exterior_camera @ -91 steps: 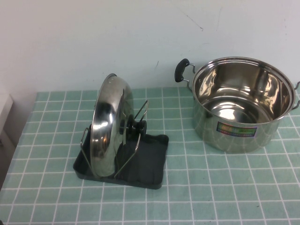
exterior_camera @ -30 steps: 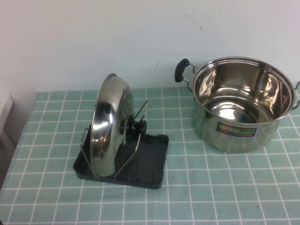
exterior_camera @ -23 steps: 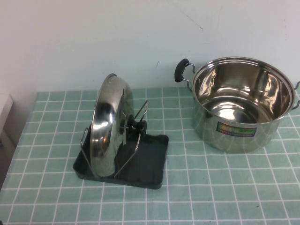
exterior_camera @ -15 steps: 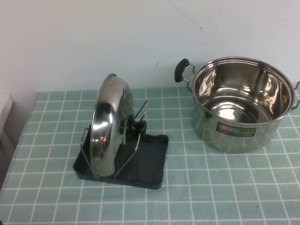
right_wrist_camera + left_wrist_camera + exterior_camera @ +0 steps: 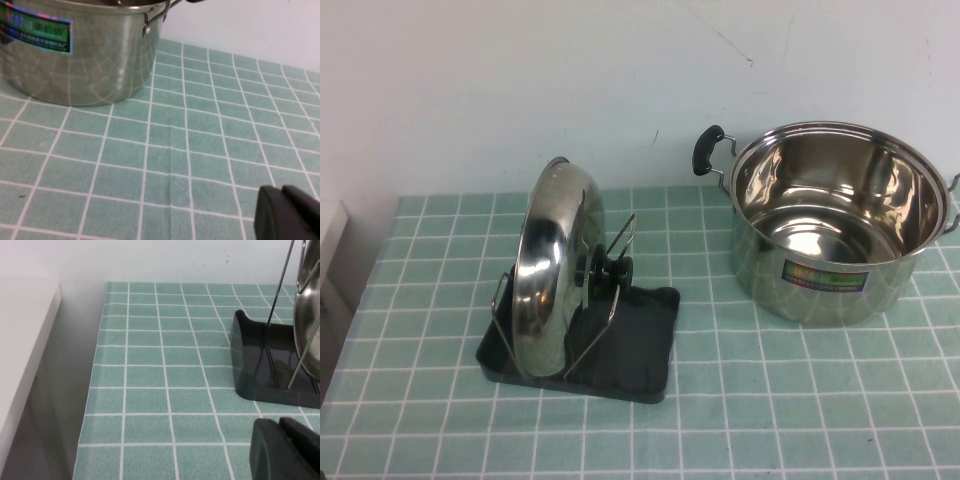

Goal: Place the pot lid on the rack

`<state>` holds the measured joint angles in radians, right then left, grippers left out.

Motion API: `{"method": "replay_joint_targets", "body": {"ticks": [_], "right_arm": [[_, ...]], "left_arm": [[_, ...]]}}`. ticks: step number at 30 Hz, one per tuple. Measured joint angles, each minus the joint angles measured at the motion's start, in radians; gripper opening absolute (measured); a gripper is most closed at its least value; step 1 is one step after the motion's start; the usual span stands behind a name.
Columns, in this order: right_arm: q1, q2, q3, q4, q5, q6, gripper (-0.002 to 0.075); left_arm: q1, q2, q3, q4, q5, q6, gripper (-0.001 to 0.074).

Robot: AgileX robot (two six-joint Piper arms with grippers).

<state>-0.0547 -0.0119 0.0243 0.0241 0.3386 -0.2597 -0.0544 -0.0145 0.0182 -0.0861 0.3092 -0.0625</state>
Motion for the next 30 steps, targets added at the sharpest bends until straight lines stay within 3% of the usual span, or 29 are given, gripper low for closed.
{"method": "replay_joint_targets", "body": {"ticks": [18, 24, 30], "right_arm": [[-0.007, 0.000, 0.000, 0.000, 0.000, 0.007, -0.0001], [-0.007, 0.000, 0.000, -0.017, 0.000, 0.171, -0.0001], [-0.007, 0.000, 0.000, -0.024, 0.000, 0.204, -0.0001]], "left_arm": [[0.000, 0.000, 0.000, 0.000, 0.000, 0.002, -0.0003], [0.000, 0.000, 0.000, 0.000, 0.000, 0.002, -0.0003], [0.000, 0.000, 0.000, 0.000, 0.000, 0.002, -0.0003]]}}
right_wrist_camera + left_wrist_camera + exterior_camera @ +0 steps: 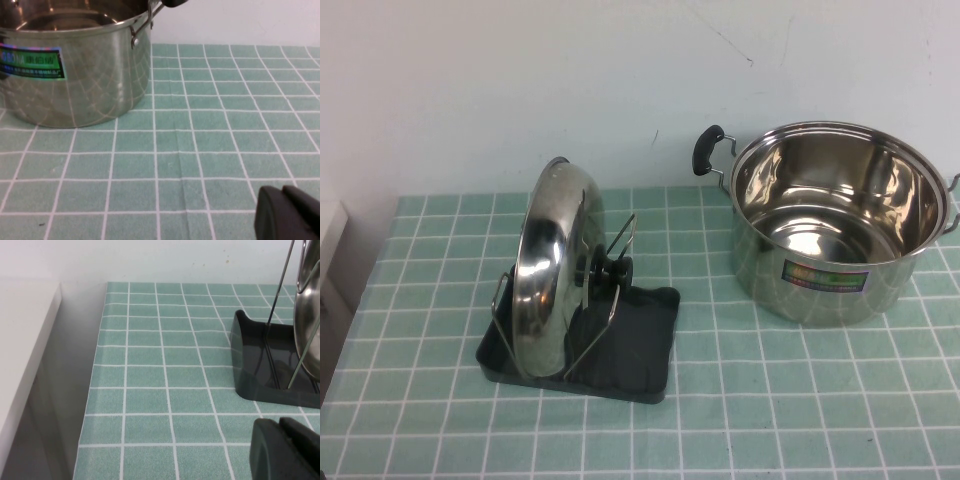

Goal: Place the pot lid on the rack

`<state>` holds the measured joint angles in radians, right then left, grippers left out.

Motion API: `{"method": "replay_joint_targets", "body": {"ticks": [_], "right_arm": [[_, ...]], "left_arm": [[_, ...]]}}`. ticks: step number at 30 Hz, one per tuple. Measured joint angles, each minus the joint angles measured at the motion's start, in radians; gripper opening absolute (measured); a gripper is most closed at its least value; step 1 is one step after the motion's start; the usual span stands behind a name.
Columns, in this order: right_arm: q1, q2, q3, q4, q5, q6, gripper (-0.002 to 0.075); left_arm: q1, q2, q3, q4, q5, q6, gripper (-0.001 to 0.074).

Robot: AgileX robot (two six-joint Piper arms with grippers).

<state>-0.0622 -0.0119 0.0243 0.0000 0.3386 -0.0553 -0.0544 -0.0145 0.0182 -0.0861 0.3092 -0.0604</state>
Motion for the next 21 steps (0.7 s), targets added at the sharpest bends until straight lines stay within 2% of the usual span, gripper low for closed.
{"method": "replay_joint_targets", "body": {"ticks": [21], "right_arm": [[0.000, 0.000, 0.000, -0.017, 0.000, -0.038, -0.0001]], "left_arm": [[0.000, 0.000, 0.000, 0.000, 0.000, -0.002, -0.0003]]}}
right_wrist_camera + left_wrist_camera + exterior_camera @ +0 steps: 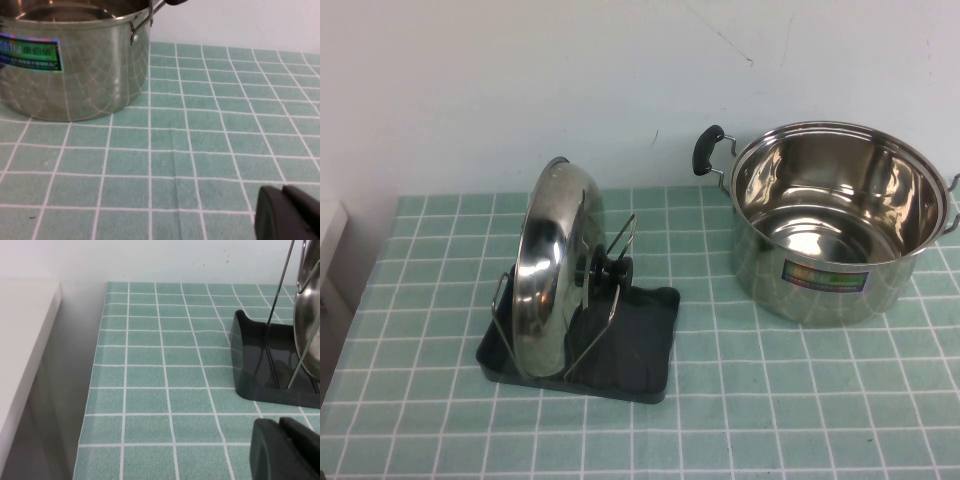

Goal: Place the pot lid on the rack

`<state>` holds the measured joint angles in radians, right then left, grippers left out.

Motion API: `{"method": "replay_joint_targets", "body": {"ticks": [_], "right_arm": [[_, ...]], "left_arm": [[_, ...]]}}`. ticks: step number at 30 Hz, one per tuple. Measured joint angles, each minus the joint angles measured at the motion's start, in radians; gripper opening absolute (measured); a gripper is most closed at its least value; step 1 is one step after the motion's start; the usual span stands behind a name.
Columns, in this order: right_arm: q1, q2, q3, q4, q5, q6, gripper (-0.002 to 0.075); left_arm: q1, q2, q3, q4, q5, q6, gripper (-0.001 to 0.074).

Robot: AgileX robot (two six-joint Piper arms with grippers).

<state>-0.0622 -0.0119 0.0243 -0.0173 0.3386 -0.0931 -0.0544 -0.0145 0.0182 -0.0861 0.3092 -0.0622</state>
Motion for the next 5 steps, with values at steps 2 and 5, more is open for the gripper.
{"method": "replay_joint_targets", "body": {"ticks": [2, 5], "right_arm": [[0.000, 0.000, 0.000, 0.000, 0.000, 0.000, -0.0001], [0.000, 0.000, 0.000, 0.000, 0.000, 0.000, -0.0001]], "left_arm": [[0.000, 0.000, 0.000, 0.000, 0.000, 0.000, -0.0003], [0.000, 0.000, 0.000, 0.000, 0.000, 0.000, -0.0003]]}}
